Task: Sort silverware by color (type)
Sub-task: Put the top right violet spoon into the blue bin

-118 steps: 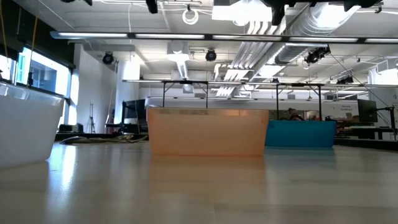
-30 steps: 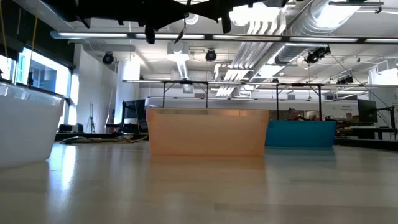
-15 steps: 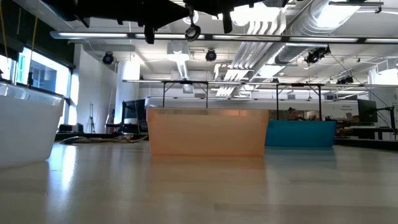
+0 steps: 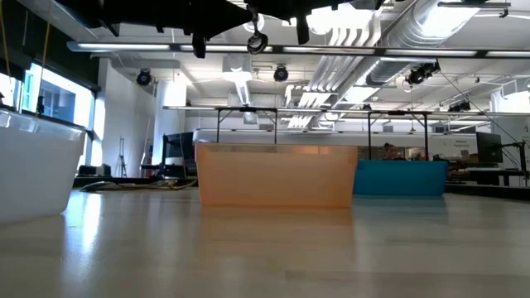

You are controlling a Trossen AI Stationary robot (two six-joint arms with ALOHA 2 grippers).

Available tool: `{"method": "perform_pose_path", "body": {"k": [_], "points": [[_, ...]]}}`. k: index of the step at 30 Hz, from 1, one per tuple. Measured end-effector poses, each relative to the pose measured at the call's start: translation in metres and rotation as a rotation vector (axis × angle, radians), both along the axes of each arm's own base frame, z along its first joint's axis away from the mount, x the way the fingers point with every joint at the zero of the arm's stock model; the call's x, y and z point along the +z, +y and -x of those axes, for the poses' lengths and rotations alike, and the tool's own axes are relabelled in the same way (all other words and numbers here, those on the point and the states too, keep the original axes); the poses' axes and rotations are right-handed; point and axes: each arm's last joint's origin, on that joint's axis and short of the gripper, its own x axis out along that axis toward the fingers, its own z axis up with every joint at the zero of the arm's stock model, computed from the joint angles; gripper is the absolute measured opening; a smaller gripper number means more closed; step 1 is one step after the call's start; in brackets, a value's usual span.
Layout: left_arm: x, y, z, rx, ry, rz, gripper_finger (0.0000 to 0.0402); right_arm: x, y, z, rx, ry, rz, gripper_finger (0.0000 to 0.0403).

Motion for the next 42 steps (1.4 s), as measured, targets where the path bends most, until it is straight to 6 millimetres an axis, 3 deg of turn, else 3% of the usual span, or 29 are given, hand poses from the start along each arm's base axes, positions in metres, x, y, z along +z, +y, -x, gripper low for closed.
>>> {"method": "perform_pose_path", "body": {"k": [9,17,24,32,42], "points": [[-0.001,0.0,0.001,-0.024,0.015,0.019,0.0013,-0.001,0.001,0.0,0.015,0.006,0.006,0.0016],[0.002,0.004,0.01,-0.021,0.059,0.079,0.0122,0.004,0.002,0.003,0.023,-0.007,0.025,0.0016],[0.011,0.009,0.033,0.018,0.114,0.088,0.0197,0.012,0.001,0.014,0.019,0.018,0.058,0.0016],[0.027,0.011,0.054,0.052,0.059,0.09,0.0203,0.036,0.001,0.061,0.012,0.141,0.106,0.0016],[0.027,0.006,0.053,0.034,0.058,0.116,0.0183,0.056,0.005,0.127,-0.044,0.273,0.184,0.0016]]}}
